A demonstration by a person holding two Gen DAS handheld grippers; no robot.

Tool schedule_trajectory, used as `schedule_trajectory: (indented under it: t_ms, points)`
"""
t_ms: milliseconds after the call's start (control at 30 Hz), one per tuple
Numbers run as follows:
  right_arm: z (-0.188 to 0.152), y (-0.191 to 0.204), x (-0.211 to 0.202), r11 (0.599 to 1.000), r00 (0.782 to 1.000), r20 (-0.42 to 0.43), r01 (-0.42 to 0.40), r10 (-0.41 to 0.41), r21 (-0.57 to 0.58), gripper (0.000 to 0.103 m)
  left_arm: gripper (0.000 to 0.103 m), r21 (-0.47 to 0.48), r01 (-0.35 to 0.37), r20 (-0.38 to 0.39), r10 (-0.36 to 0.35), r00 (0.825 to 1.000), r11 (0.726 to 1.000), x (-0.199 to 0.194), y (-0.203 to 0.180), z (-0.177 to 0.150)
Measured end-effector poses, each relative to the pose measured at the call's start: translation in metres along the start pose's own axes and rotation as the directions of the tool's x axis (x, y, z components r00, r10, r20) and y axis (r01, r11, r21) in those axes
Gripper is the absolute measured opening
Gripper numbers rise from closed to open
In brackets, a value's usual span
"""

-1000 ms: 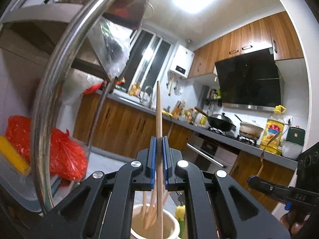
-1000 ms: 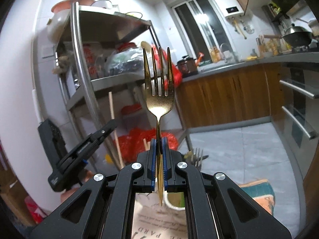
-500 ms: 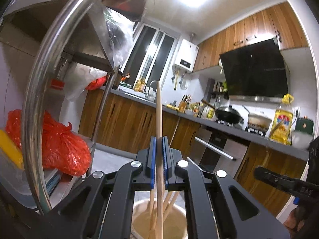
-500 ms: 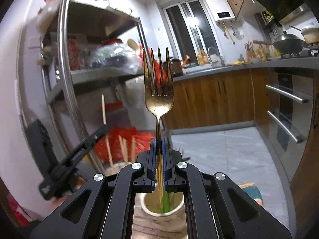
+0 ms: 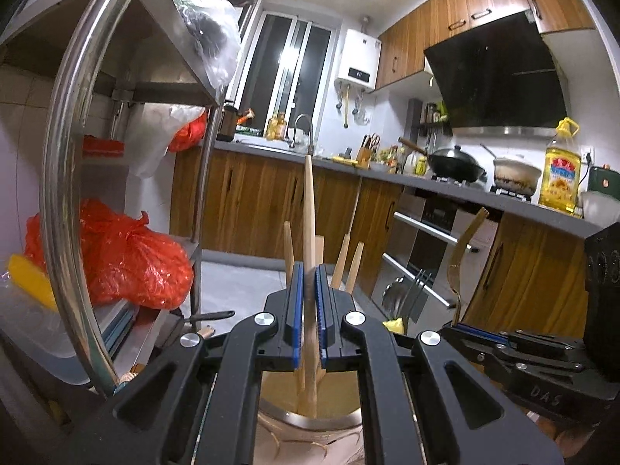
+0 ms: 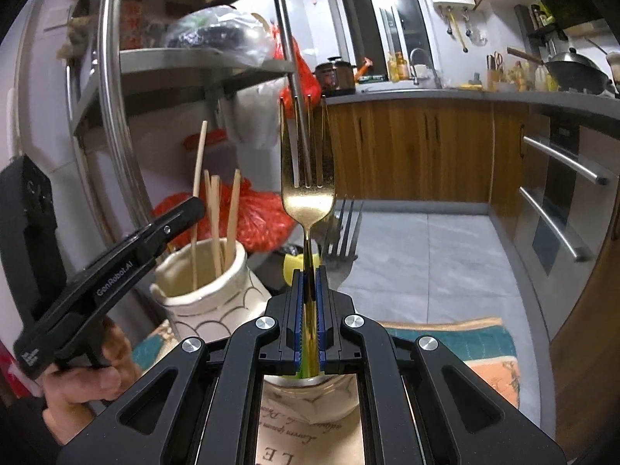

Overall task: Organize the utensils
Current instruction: 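Drop the chopstick into the large pot while the right tool drops the gold fork into the small pot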

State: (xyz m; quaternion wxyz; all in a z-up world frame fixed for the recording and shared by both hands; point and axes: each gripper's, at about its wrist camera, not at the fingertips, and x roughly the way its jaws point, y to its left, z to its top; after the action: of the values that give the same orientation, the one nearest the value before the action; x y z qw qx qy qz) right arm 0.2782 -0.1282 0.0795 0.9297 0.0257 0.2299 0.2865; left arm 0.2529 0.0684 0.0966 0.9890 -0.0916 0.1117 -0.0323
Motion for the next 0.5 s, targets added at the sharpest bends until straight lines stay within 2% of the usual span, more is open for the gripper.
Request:
schedule_trajectory:
  t_ms: [267,500]
  points:
    - [-0.003,-0.003,0.012,1.0,1.0,-0.015,-0.003,0.003,0.019,0.007,0.006,0.011,-0.009,-0.062,0.009,0.998,1.0,0.01,0.001,-0.005]
    - [-0.002,-0.004,0.024,0.999,1.0,-0.024,-0.007,0.008,0.035,0.007,0.006,0.021,-0.005,-0.076,0.007,0.997,1.0,0.012,-0.002,-0.008]
